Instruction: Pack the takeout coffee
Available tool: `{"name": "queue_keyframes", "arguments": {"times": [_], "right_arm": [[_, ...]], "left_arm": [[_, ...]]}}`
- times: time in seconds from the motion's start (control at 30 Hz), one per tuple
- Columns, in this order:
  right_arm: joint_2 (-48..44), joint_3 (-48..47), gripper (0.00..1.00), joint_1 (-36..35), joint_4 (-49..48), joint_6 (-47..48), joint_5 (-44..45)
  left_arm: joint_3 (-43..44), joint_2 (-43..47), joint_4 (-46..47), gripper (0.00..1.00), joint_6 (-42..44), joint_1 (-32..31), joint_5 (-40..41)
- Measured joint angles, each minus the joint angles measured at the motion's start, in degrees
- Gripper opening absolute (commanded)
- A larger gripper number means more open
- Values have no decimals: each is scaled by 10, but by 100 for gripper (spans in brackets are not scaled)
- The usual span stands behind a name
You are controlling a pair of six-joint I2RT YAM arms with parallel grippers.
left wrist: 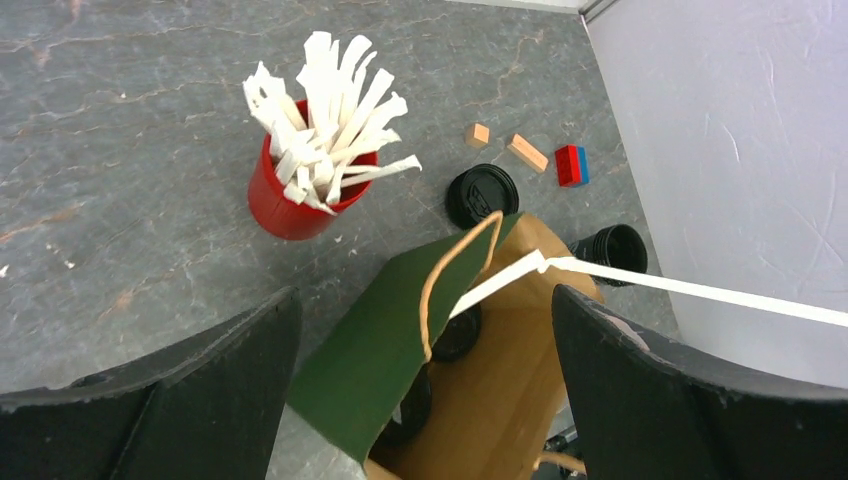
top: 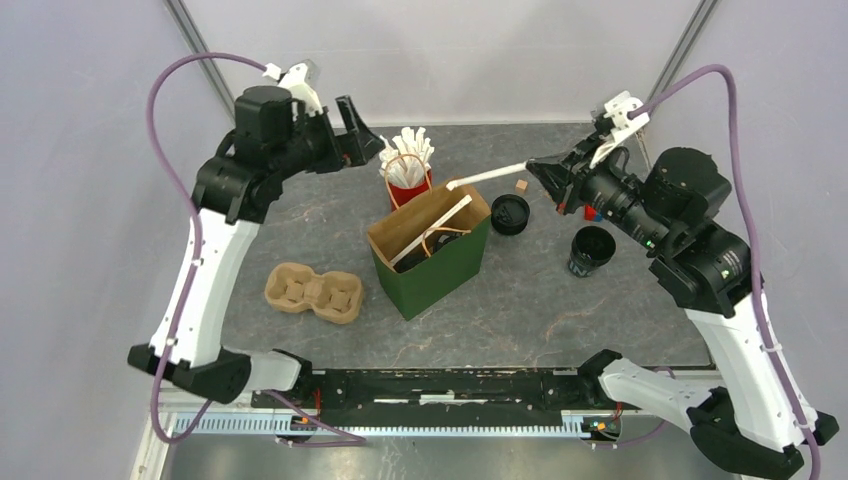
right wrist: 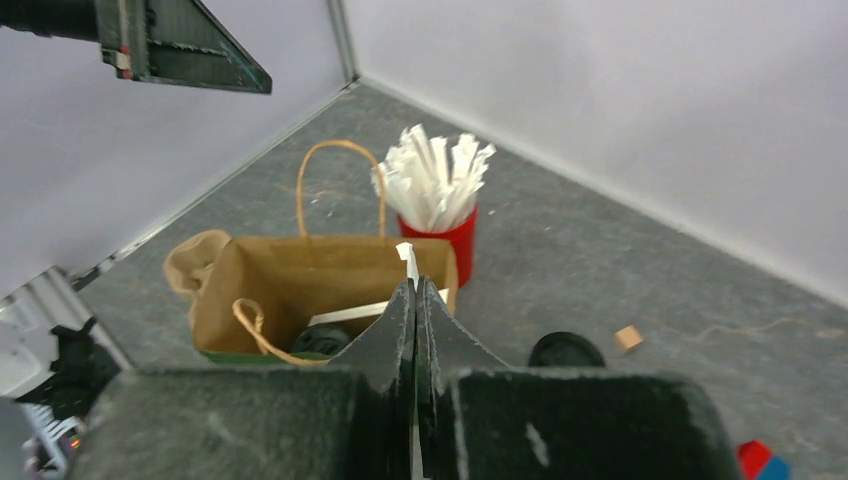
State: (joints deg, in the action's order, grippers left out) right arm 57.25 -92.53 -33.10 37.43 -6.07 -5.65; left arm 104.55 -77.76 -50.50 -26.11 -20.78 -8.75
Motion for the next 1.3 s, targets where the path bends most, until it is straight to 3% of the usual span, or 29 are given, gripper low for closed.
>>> {"name": "queue_keyframes", "arguments": {"times": [0.43, 0.8, 1.0, 1.1, 1.2, 1.27, 1.3], "right_arm": [[35, 63, 0, 0, -5, -84, -114], [113, 160, 8, 0, -97, -127, -193], [167, 161, 33, 0, -98, -111, -195], [194, 127, 51, 1, -77, -95, -176], [205, 82, 76, 2, -54, -75, -146], [205, 52, 98, 2, -37, -63, -131], [205, 36, 98, 2, -29, -57, -123]], "left_arm": [[-75, 119, -82, 100, 0, 0, 29], [-104, 155, -111, 100, 2, 0, 42], [-105, 156, -121, 100, 2, 0, 42], [-104, 156, -128, 100, 2, 0, 42], [-96, 155, -137, 100, 2, 0, 42], [-81, 155, -140, 100, 2, 0, 42], [-72, 155, -141, 100, 2, 0, 42]]}}
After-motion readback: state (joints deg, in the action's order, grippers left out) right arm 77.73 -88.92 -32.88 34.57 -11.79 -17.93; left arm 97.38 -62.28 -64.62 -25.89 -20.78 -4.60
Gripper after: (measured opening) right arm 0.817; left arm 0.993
